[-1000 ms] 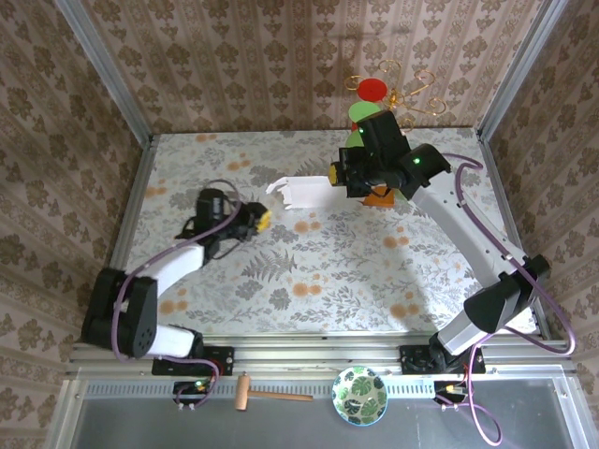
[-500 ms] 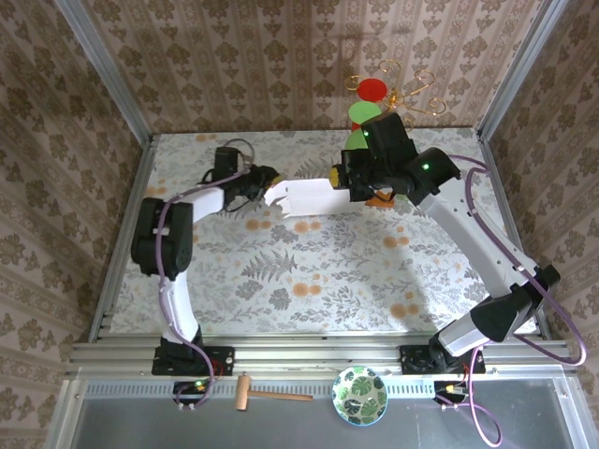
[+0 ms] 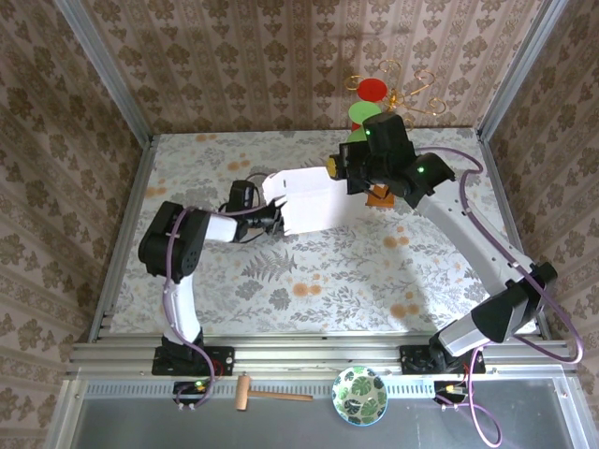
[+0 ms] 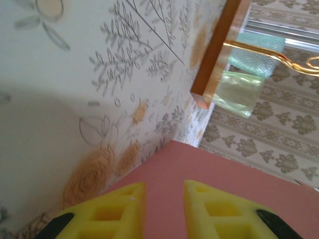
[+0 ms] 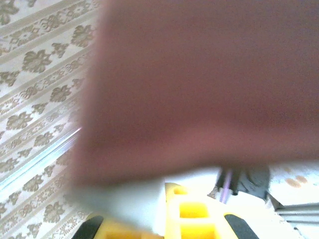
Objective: Fold the paper box
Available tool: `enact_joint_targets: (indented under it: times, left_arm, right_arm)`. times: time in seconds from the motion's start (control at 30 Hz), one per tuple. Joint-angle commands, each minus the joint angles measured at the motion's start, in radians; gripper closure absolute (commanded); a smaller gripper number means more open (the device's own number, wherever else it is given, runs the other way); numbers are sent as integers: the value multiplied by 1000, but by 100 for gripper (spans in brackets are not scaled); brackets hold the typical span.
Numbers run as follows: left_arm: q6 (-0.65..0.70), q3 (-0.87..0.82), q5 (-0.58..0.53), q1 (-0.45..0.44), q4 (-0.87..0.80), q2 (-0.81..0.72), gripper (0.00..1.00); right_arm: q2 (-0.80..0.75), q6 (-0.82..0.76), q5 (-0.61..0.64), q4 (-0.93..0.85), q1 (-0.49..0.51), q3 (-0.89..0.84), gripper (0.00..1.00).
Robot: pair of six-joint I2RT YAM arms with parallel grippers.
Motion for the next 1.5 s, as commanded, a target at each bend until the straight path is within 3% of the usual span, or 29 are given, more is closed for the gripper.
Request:
enact_joint_targets:
  times: [0.0, 0.13, 0.3, 0.43, 0.57, 0.7, 0.93, 1.1, 1.23, 1.47]
  left_arm:
    - [-104, -79, 16, -4, 233, -63, 74]
    - [-135, -148, -7, -10, 278, -128, 74]
    - [-87, -254, -77, 32, 139, -266, 74]
    - [55, -310, -166, 122, -259, -470, 70]
    - [231, -239, -356, 217, -732, -695, 65]
    - [251, -151, -417, 266, -875, -829, 65]
    - [128, 88, -391, 162, -861, -785, 67]
    - [161, 257, -434, 83, -1014, -677, 66]
    - [172, 299, -477, 70, -1100, -655, 64]
    - [176, 333, -460, 47, -1071, -607, 62]
  right_arm:
    - [46, -45, 13, 106, 5, -41, 100]
    - [79, -75, 23, 162, 12, -58, 100]
    - [98, -116, 36, 326, 11, -162, 100]
    - [114, -135, 30, 436, 11, -247, 100]
    - [125, -151, 29, 576, 16, -320, 100]
    - [134, -169, 52, 699, 25, -389, 100]
    - [147, -157, 69, 826, 48, -471, 100]
    - [144, -148, 73, 830, 52, -483, 100]
    - [140, -151, 73, 821, 52, -477, 100]
    - [125, -151, 70, 808, 53, -483, 100]
